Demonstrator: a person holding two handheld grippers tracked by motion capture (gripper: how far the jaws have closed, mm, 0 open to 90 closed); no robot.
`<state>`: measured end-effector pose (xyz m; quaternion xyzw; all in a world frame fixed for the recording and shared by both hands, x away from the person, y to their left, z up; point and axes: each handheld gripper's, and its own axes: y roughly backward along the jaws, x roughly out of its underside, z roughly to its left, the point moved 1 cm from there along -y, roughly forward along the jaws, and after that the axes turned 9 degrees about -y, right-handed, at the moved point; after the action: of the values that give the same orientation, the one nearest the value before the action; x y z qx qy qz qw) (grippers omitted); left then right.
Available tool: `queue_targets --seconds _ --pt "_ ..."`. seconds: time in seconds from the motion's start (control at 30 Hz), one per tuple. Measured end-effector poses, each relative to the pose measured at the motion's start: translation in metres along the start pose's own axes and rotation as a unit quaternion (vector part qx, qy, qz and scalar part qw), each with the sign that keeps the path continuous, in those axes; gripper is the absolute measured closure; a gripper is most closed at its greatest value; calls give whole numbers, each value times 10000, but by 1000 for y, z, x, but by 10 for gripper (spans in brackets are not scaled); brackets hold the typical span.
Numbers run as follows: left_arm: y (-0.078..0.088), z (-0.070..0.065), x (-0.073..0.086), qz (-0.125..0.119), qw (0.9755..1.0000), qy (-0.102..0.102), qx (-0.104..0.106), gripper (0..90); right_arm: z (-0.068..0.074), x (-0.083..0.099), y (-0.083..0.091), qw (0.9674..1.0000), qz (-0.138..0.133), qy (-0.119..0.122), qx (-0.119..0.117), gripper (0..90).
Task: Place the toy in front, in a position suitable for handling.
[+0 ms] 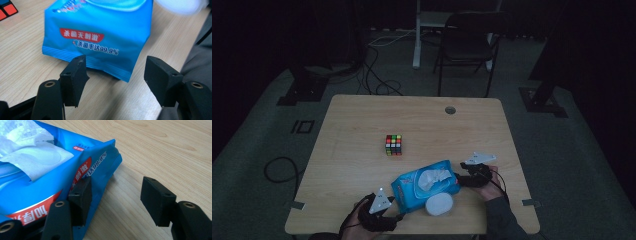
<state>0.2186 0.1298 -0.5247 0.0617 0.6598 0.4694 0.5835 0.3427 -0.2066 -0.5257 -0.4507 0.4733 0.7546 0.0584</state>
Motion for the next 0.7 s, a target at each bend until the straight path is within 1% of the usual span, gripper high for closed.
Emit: queue_targets --seconds 0.03,0.07,0.1,0.17,0.23,0.3,0.33,0.37,0.4,0.43,0.5,0.53,0.6,0.67,0.7 --pt "-3 1 0 115 9999 7 -75 382 0 0 0 10000 -4 17 -1 436" --pt "-4 2 1 107 9999 13 -68 375 1 0 0 10000 -10 35 -15 437" --pt "-4 3 1 66 9999 17 -108 397 2 -1 -1 10000 -5 76 -30 437" --pt "-1 3 2 103 9996 -66 -261 434 3 -1 -1 9999 3 125 -61 436" --pt "1 8 4 141 9993 -13 -339 454 6 -3 -3 9998 11 193 -104 435" --pt "4 13 7 181 9988 109 -445 477 10 -5 -6 9996 21 257 -145 434" --pt "4 13 7 181 9988 109 -445 495 10 -5 -6 9996 21 257 -145 434" --pt "7 20 10 248 9978 227 -573 495 12 -6 -8 9995 28 276 -170 434" --pt "7 23 11 273 9973 260 -626 546 18 -9 -12 9991 28 323 -262 431" --pt "9 27 12 333 9968 261 -684 564 20 -10 -15 9990 28 338 -307 431" --pt "12 34 15 390 9955 336 -799 595 26 -14 -20 9987 21 366 -358 434" --pt "13 38 17 433 9945 396 -871 611 28 -16 -23 9985 18 388 -374 434" --pt "16 47 21 504 9918 562 -1035 640 33 -20 -28 9980 19 393 -499 437" --pt "19 56 24 546 9892 674 -1183 697 39 -23 -33 9970 -10 386 -678 437" --pt "20 60 26 563 9882 701 -1241 735 42 -24 -36 9965 2 406 -726 436"
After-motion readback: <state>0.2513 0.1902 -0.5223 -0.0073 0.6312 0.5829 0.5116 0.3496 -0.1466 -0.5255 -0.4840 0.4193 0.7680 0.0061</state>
